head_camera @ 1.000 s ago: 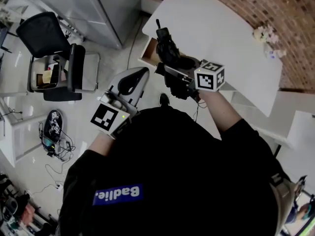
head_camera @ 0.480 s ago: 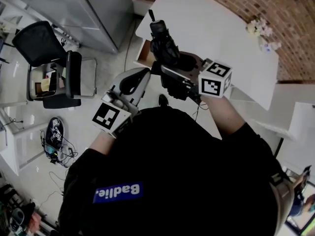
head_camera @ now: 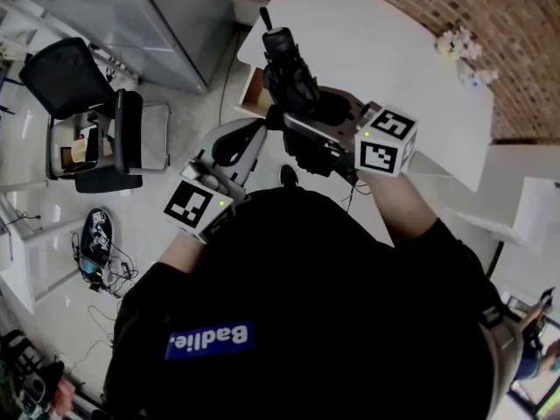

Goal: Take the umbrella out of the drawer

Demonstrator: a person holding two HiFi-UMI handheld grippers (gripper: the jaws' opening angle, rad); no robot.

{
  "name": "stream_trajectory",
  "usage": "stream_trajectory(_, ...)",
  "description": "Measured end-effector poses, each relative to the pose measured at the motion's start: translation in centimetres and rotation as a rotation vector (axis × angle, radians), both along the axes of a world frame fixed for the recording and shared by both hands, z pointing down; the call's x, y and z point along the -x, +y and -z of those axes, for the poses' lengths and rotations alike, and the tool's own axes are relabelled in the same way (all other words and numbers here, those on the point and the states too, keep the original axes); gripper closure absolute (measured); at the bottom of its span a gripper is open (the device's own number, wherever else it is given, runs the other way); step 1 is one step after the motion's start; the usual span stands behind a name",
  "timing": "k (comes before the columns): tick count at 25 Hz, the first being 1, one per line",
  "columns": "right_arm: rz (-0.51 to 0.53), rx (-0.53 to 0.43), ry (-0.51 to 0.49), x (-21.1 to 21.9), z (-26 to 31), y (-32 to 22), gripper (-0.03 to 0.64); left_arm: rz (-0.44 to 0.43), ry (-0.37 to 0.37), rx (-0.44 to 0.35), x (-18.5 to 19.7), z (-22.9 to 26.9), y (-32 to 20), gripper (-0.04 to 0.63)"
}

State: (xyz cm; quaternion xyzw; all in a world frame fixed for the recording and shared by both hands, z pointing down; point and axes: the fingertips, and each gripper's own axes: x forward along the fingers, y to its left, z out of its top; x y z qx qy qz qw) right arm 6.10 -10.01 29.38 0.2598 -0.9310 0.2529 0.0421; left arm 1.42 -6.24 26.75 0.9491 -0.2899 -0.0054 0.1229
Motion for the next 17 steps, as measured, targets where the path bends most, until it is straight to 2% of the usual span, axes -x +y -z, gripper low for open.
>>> stream_trajectory(17,0.011,-0.003,0.002,0.5,0.7,-0.9,0.353,0.015,0.014,0.009,0.3,-0.4,-0.9,0.594)
